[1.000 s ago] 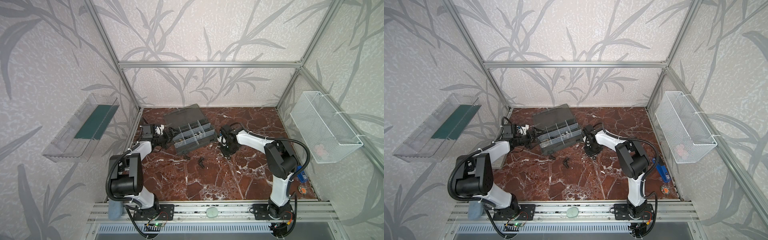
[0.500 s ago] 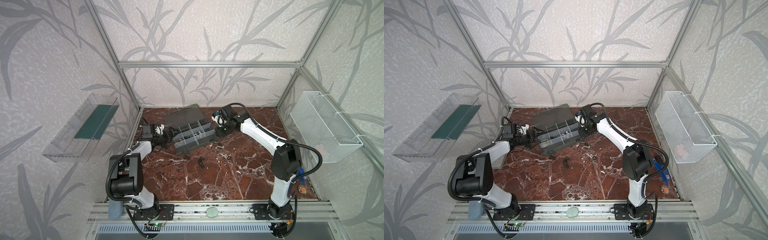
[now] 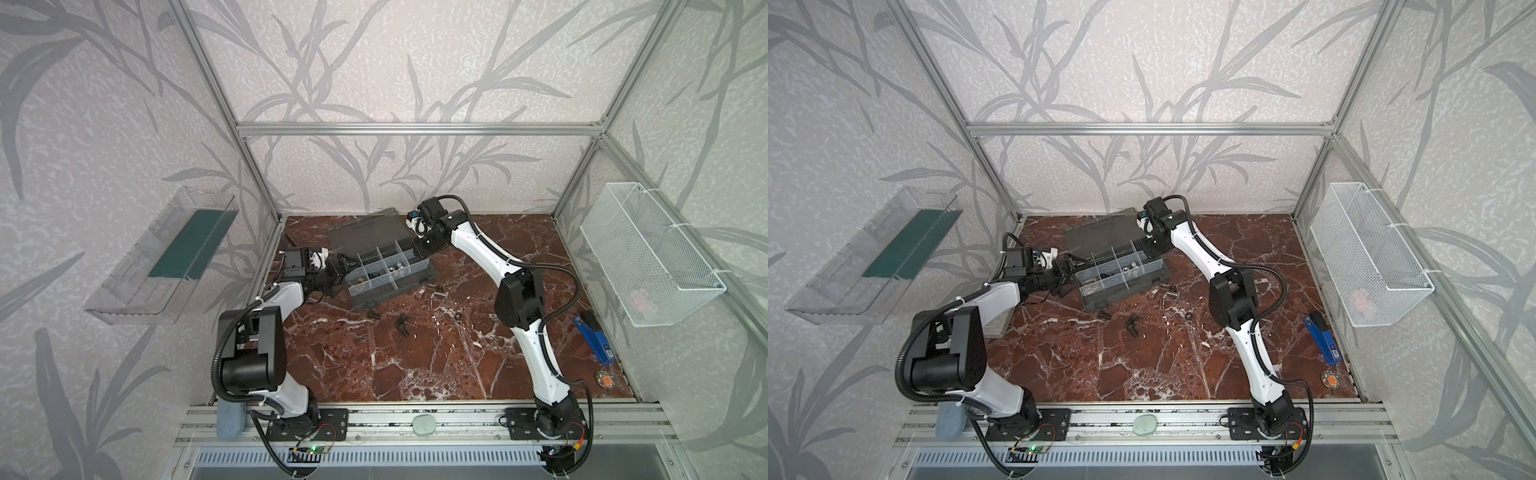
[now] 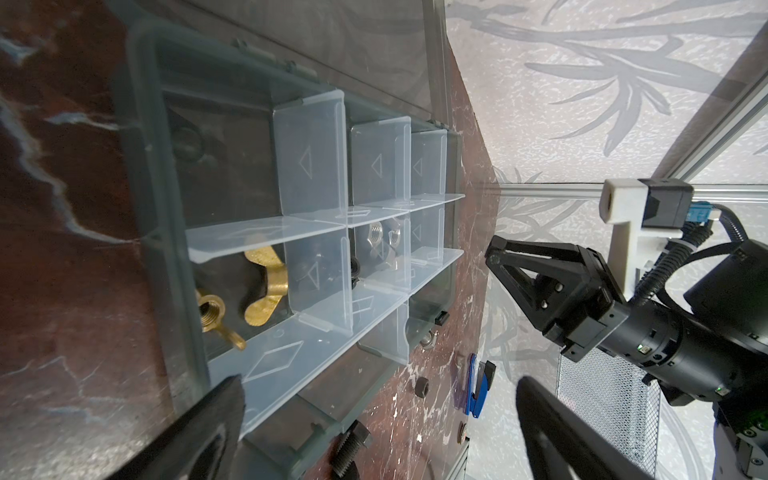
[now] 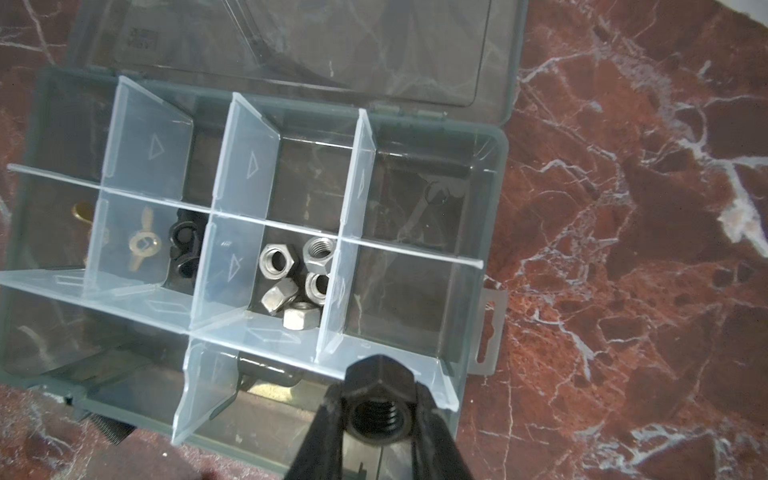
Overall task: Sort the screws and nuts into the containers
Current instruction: 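Lift the black hex nut and carry it over the organizer box, then lower the black nut into the compartment beside the silver nuts and open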
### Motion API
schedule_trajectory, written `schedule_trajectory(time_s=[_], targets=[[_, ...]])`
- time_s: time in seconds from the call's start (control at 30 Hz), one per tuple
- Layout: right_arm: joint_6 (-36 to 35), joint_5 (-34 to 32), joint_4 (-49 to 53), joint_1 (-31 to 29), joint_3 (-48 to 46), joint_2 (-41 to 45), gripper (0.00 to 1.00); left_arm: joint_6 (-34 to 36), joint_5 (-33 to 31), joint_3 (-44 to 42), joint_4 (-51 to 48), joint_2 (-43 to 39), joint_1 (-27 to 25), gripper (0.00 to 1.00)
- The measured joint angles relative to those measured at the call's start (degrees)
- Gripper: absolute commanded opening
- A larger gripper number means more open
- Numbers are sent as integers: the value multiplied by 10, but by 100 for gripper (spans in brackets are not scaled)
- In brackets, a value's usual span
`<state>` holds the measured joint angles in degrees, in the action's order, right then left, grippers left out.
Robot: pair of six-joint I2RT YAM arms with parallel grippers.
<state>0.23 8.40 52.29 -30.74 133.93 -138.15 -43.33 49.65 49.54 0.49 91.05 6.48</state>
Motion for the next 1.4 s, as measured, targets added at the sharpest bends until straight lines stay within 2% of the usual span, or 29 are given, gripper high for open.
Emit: schedule_trajectory(time_s=[0.17,0.73,0.93,1.13,1.27,1.4], targets=[[2,-10,27,0,58,-39,0,0,0,0,0,0,0,99],[3,-24,50,0,68,-51,7,0,0,0,0,0,0,99],[3,-24,50,0,70,-65,16,0,0,0,0,0,0,99],[3,-25,50,0,70,-70,19,0,0,0,0,0,0,99],[4,-27,50,0,70,-70,35,0,0,0,0,0,0,100],[3,-30,52,-1,76,-70,41,0,0,0,0,0,0,100]])
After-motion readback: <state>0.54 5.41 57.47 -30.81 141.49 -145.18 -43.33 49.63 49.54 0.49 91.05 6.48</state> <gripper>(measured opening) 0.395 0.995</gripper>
